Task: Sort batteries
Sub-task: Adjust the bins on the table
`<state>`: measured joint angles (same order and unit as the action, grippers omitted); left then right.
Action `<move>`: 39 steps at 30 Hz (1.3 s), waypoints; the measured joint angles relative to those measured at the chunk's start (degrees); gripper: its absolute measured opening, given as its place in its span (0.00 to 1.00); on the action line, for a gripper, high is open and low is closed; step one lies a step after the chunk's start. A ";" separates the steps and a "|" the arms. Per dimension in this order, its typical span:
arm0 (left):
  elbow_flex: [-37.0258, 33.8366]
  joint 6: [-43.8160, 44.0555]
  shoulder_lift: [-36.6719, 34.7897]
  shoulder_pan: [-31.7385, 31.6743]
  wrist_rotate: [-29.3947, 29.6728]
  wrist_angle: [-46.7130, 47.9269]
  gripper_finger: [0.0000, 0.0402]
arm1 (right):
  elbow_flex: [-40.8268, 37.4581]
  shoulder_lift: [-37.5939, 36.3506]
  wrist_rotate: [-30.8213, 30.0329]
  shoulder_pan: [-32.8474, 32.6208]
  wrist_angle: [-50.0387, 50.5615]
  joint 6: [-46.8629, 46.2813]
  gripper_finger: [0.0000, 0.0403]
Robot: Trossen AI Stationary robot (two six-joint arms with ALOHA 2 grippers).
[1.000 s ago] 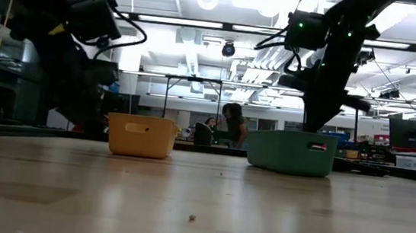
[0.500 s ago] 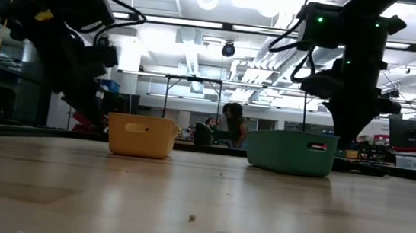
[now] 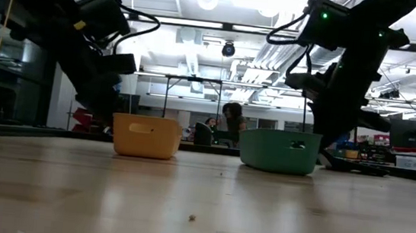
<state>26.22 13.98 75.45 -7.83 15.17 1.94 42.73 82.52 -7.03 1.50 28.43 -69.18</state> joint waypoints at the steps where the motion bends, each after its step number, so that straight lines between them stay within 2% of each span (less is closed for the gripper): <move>1: 0.00 0.66 0.69 0.11 0.01 -1.16 0.00 | -0.04 0.00 -0.01 0.00 -0.63 0.02 0.00; 24: 0.00 18.01 12.03 3.95 1.42 -23.11 0.00 | -0.08 0.02 -3.40 0.00 -8.34 0.17 0.00; 34: 4.28 18.74 13.90 3.95 3.78 -23.05 0.00 | -0.06 -1.04 -3.36 0.00 -11.39 3.66 0.00; 39: 5.01 14.83 10.28 3.95 3.46 -13.93 0.00 | -0.06 -1.72 -2.76 -0.29 -4.69 3.52 0.00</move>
<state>31.22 28.81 85.72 -3.88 18.63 -11.99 42.68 80.80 -9.80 1.21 23.75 -65.66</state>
